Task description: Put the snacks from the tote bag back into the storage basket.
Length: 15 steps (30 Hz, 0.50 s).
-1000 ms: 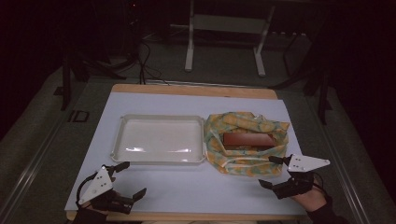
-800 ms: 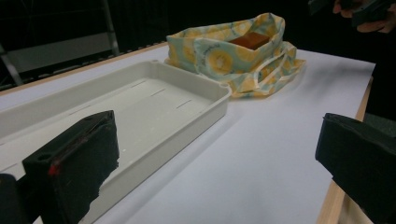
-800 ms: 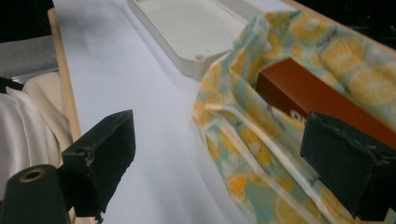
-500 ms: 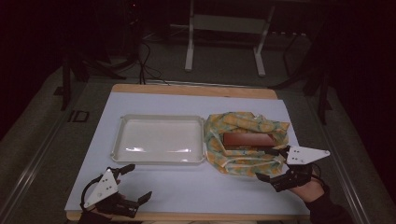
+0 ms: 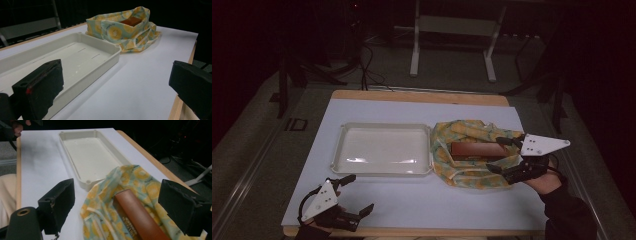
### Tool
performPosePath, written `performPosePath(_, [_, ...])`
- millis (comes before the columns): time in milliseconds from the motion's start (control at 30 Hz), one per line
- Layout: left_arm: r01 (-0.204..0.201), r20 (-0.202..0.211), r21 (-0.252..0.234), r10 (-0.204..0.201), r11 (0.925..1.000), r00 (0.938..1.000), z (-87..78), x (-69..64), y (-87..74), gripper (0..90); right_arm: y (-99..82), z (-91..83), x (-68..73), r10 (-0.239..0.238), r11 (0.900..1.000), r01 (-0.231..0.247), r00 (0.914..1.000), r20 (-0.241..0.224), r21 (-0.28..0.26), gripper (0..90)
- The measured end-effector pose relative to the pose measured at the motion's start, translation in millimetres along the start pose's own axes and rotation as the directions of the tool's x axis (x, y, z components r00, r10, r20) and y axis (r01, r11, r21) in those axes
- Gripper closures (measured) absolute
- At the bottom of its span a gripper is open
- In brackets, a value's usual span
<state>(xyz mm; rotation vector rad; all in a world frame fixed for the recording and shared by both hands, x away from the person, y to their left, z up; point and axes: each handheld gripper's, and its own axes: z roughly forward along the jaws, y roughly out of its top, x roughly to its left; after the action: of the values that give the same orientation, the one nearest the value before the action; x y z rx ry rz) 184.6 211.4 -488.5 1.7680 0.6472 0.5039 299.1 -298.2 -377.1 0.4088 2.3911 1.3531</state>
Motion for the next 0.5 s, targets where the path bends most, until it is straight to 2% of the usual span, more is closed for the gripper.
performPosePath(333, [-0.006, 0.005, 0.003, 0.006, 1.0, 1.0, 0.6, 0.6, -0.2, 0.0, 17.7, 2.3, -21.3, -0.015, 0.9999, 0.015, 0.9997, 0.022, -0.001, 15.2])
performPosePath(500, [-0.006, 0.007, 0.001, 0.006, 1.0, 1.0, 0.5, 0.5, -0.2, 0.0, 22.2, 5.9, -31.8, -0.014, 0.9998, 0.013, 0.9998, 0.017, 0.013, 15.7])
